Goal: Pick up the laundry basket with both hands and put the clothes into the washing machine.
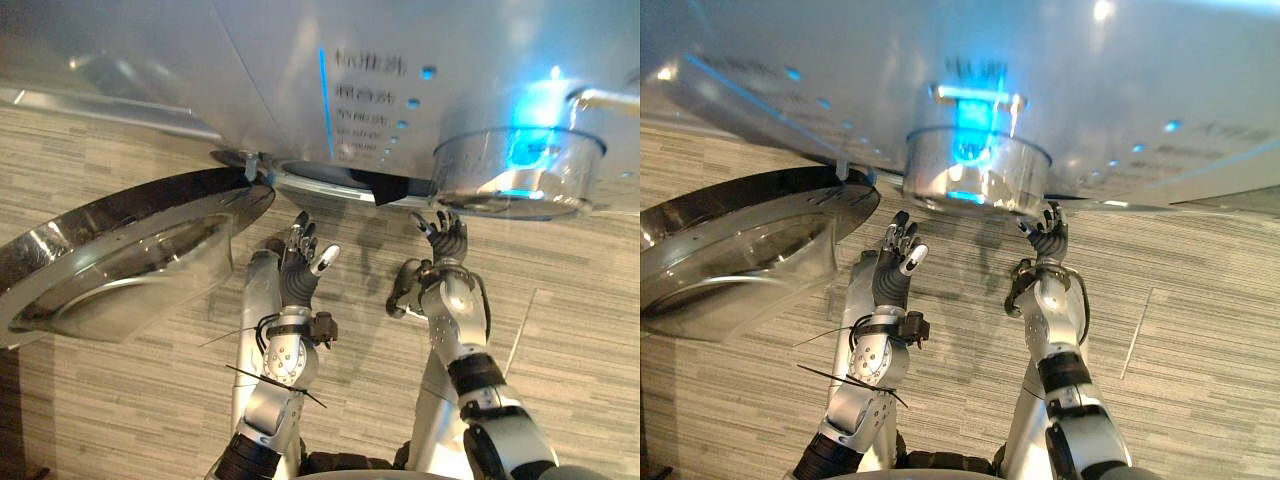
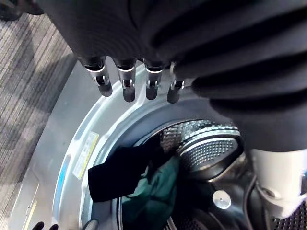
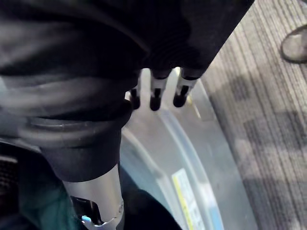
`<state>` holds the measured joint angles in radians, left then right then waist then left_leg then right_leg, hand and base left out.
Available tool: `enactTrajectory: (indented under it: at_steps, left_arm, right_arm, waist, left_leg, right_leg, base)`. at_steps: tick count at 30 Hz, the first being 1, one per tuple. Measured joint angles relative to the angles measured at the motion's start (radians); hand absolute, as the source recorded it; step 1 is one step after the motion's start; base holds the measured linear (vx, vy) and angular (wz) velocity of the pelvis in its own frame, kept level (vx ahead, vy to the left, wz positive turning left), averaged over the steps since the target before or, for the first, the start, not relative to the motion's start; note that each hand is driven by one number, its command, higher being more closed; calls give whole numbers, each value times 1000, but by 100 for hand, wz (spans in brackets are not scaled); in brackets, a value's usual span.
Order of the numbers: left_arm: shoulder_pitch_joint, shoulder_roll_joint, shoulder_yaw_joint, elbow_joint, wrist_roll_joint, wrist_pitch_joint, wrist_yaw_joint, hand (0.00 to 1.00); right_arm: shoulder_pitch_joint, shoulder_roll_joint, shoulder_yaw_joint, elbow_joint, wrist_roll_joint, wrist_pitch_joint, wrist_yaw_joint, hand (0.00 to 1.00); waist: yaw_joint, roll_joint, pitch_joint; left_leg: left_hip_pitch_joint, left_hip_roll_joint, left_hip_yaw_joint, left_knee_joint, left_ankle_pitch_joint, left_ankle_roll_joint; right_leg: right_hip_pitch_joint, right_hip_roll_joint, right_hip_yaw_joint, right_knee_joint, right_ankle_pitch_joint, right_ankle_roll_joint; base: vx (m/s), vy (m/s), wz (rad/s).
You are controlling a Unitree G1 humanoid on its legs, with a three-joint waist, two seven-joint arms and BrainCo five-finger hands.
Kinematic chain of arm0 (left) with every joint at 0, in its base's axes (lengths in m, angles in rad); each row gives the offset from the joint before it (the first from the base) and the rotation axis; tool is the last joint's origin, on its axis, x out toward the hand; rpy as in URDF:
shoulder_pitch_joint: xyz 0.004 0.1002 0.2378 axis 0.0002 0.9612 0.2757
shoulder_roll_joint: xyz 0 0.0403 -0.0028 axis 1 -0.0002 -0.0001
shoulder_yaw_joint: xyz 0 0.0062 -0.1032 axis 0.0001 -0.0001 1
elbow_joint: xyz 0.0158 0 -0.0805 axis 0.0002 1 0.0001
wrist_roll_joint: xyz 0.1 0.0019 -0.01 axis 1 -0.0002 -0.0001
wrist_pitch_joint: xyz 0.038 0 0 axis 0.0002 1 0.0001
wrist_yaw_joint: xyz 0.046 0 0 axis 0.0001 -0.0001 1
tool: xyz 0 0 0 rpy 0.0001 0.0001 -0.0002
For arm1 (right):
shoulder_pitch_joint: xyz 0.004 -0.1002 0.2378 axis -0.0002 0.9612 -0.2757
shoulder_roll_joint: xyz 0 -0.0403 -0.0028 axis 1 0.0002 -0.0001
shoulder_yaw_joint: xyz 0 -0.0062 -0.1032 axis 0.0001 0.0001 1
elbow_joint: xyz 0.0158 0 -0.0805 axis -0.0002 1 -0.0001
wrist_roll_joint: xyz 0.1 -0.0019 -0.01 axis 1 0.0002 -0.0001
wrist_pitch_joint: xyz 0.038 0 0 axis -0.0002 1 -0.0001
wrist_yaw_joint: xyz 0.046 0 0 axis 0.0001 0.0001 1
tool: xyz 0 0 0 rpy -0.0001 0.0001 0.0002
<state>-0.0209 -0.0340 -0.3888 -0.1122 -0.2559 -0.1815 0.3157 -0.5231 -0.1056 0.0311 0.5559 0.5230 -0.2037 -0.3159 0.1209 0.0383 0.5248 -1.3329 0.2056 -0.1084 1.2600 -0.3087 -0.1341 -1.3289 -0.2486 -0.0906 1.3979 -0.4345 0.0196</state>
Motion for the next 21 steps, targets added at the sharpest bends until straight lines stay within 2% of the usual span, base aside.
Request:
enactTrajectory:
  at_steps: [2,4,7,9,11,13,15,17,21]
  left_arm:
    - [0,-3,0,0,-10,1,-9,0]
    - [0,-7,-2,0,-11,3,-11,0]
    - [-1,-10,1,0,-11,3,-12,0]
    - [-1,-11,5,0,-9,4,-13,0]
    - [-2,-11,11,0,-8,4,-14,0]
    - [-1,-12,15,0,-5,4,-13,0]
    - [-1,-11,42,1,13,4,-10,0]
    - [1,7,45,1,34,3,-10,0]
    - [7,25,44,1,58,3,-12,0]
  right_arm:
    - [-68,-19,22,76,29,27,20,0]
    - [-85,-28,37,100,44,33,35,0]
    - [-85,-51,86,102,60,45,35,0]
    - [-80,-71,157,71,56,60,37,0]
    - [-30,-80,227,-49,55,84,40,0]
    - [45,-92,242,-156,50,97,41,0]
    - [157,-135,336,-443,16,74,135,0]
    - [203,-132,387,-619,16,26,210,0]
    - [274,-133,409,-819,21,-24,299,0]
  waist:
    - [7,2,0]
    - [13,11,1]
    - [25,11,0]
    - [24,11,0]
    - [24,11,0]
    - [25,11,0]
    - [15,11,0]
    - [6,11,0]
    - [5,11,1]
  left_leg:
    - [-18,-12,-5,0,3,-3]
    - [-30,-16,-23,6,6,-7]
    - [-30,-16,-28,11,10,-13]
    - [-31,-16,-32,10,14,-20]
    - [-34,-15,-33,10,15,-22]
    - [-37,-15,-34,12,16,-23]
    - [-37,-15,-40,13,17,-27]
    - [-26,-14,-48,11,16,-26]
    - [-10,-14,-50,2,14,-24]
  right_leg:
    - [-23,-11,0,18,-4,-5]
    - [-24,-15,-15,27,-13,-6]
    - [-24,-18,-18,41,-24,-13]
    - [-24,-16,-21,41,-26,-14]
    - [-24,-16,-23,41,-30,-11]
    - [-23,-16,-24,40,-31,-10]
    - [-13,-15,-32,33,-33,-7]
    - [8,-15,-41,24,-33,-6]
    - [36,-14,-47,0,-31,0]
  base:
    - [3,-34,15]
    - [21,-23,12]
    - [41,-31,6]
    - [49,-15,0]
    - [61,-4,2]
    - [60,5,1]
    - [57,18,-1]
    - [41,15,1]
    - [25,23,1]
